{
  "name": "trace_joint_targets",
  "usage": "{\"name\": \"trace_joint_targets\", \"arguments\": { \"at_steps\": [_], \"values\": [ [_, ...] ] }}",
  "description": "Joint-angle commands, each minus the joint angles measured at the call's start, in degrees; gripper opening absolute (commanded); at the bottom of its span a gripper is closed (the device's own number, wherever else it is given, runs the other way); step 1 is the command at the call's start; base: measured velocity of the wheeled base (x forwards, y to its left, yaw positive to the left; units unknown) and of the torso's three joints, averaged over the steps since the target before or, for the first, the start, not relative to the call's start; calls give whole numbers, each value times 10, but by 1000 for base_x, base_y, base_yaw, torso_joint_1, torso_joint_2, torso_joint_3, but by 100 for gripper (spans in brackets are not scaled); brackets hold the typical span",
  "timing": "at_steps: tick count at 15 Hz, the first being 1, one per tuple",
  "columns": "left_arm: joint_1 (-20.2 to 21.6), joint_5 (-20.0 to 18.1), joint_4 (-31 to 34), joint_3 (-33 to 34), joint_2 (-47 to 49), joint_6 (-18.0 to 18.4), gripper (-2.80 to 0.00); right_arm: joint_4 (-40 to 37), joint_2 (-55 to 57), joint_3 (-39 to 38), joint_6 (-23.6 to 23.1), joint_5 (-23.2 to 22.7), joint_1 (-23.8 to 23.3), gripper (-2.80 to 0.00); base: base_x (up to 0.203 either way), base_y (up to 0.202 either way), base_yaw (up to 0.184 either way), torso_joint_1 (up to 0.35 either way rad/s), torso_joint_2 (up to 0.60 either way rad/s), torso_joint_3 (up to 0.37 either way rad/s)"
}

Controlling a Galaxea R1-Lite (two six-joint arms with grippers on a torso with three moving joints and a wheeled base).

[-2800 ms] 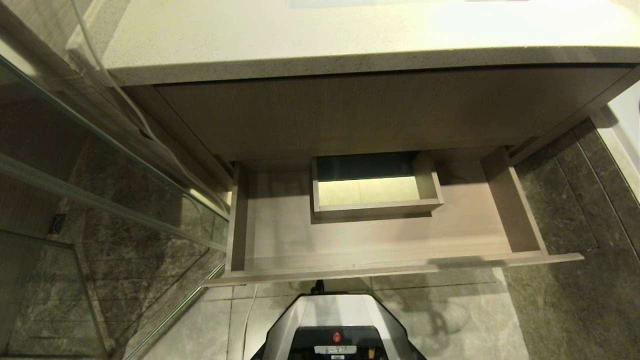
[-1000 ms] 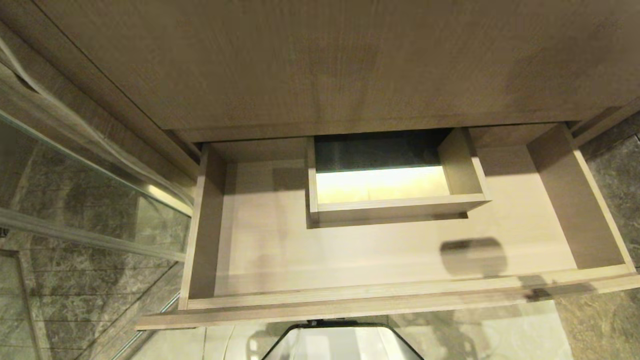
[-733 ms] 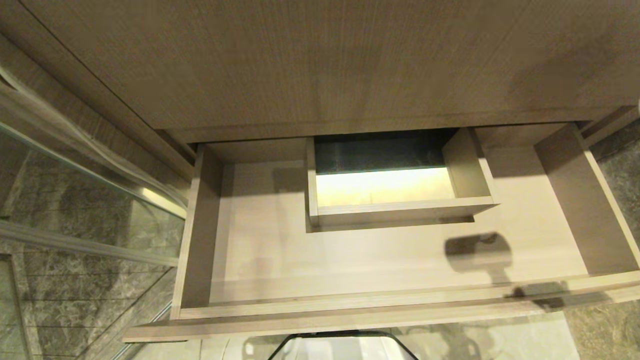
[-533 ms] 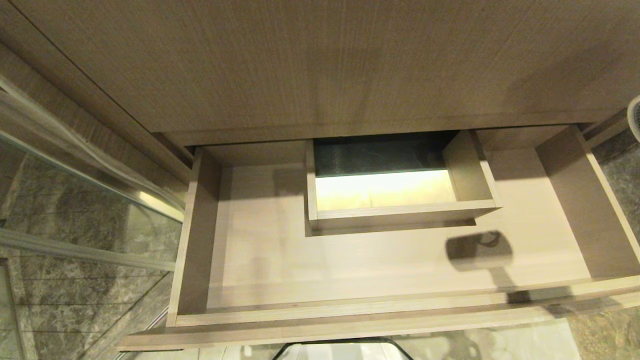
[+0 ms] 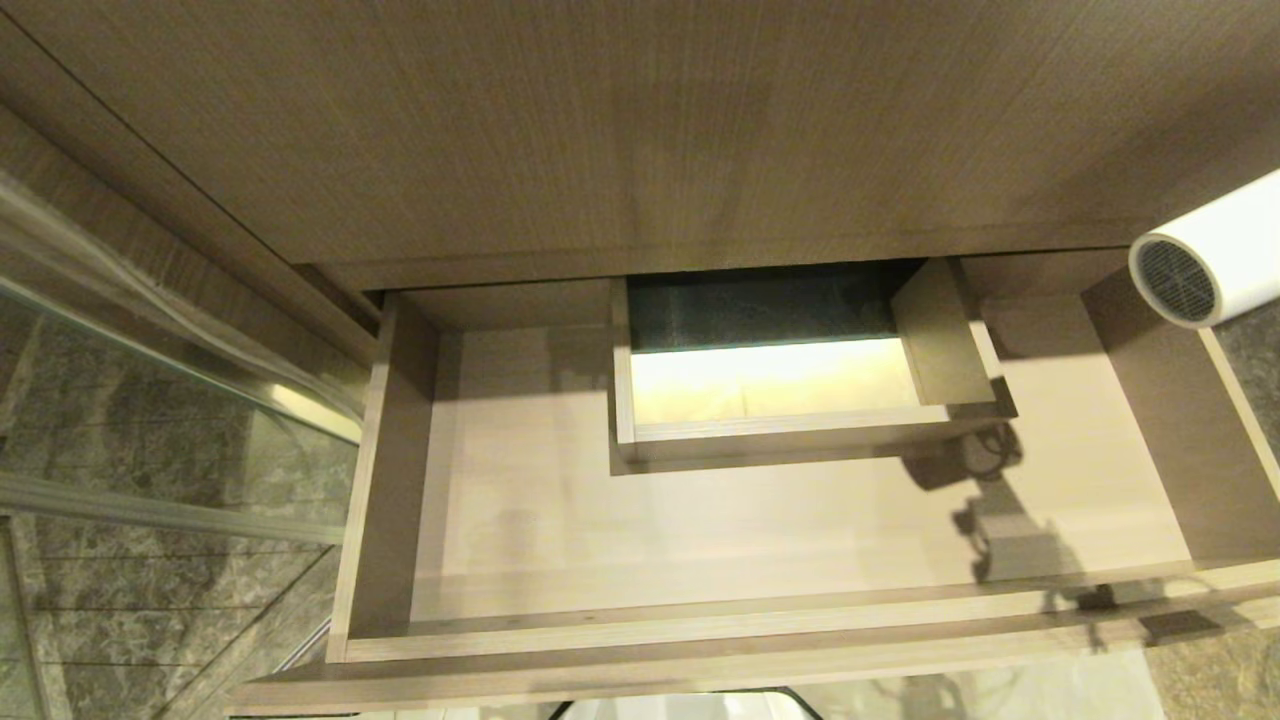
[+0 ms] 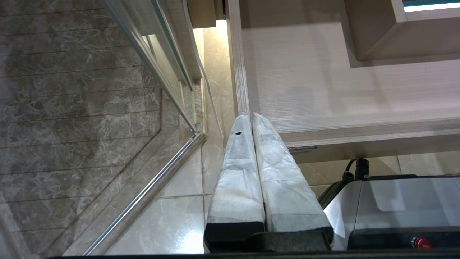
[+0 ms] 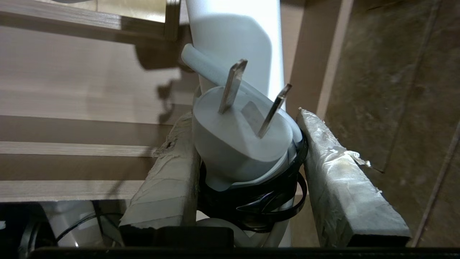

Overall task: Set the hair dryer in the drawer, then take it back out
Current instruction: Put it into the drawer

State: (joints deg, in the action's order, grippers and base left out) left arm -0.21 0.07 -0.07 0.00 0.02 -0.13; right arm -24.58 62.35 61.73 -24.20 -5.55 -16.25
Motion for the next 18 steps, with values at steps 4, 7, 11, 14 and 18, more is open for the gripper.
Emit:
{"name": "trace_joint_targets", "arguments": {
  "at_steps": [4,7,11,14,18],
  "values": [
    [0,0,0,0,0,0,-280,-7,138,20,-20,-59,-1,-280,0,0,0,4,3,18],
    [0,0,0,1,0,0,-280,-12,187,20,-27,-60,-5,-280,0,0,0,0,0,0],
    [0,0,0,1,0,0,-280,-23,268,61,-28,-59,-29,-280,0,0,0,0,0,0],
    [0,0,0,1,0,0,-280,-25,340,102,-29,-58,-36,-280,0,0,0,0,0,0],
    [0,0,0,1,0,0,-280,-12,436,173,-30,-32,-37,-280,0,0,0,0,0,0]
  ]
}}
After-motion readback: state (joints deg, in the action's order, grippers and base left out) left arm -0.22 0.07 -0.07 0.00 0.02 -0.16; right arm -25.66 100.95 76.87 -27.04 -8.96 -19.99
